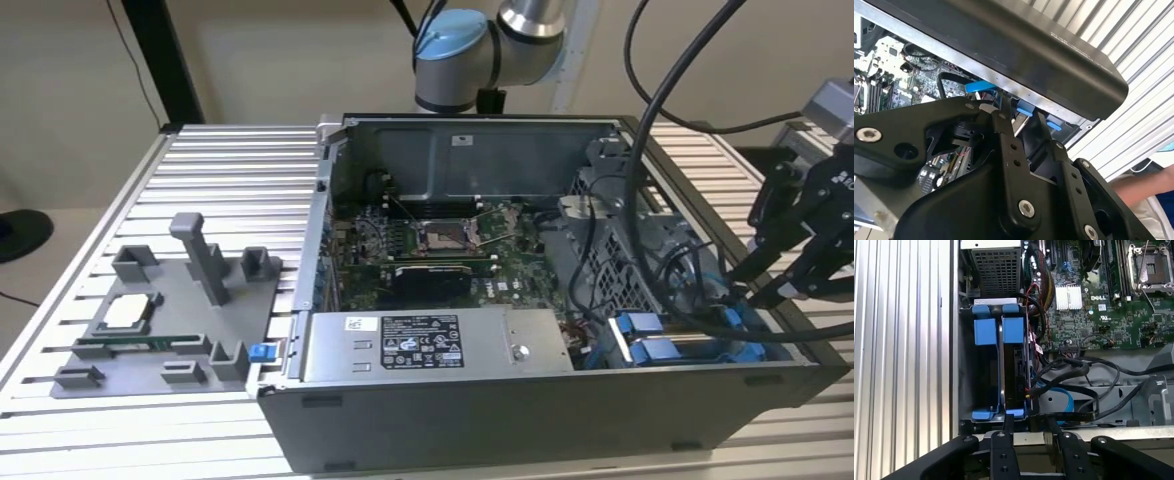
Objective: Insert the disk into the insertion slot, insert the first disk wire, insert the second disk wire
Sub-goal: 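Insert the second disk wire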
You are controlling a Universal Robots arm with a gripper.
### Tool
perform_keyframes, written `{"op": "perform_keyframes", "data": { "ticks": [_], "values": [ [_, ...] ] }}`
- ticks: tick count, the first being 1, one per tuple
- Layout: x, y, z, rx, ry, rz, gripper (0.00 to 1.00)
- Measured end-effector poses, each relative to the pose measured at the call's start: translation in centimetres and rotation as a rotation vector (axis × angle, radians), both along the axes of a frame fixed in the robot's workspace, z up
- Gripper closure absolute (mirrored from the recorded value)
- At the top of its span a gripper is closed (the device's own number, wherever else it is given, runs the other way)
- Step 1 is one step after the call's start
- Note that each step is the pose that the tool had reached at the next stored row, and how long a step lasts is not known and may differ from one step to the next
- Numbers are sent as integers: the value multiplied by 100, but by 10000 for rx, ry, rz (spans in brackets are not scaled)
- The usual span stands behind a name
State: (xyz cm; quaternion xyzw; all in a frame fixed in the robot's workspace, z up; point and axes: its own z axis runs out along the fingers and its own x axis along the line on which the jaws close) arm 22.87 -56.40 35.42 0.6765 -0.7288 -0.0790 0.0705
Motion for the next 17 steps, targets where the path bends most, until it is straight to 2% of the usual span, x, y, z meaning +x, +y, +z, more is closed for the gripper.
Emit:
{"op": "perform_keyframes", "data": {
  "ticks": [8, 17],
  "values": [
    [-11, -7, 15, 5, -1, 258, 0],
    [-21, -7, 9, 4, 0, 262, 0]
  ]
}}
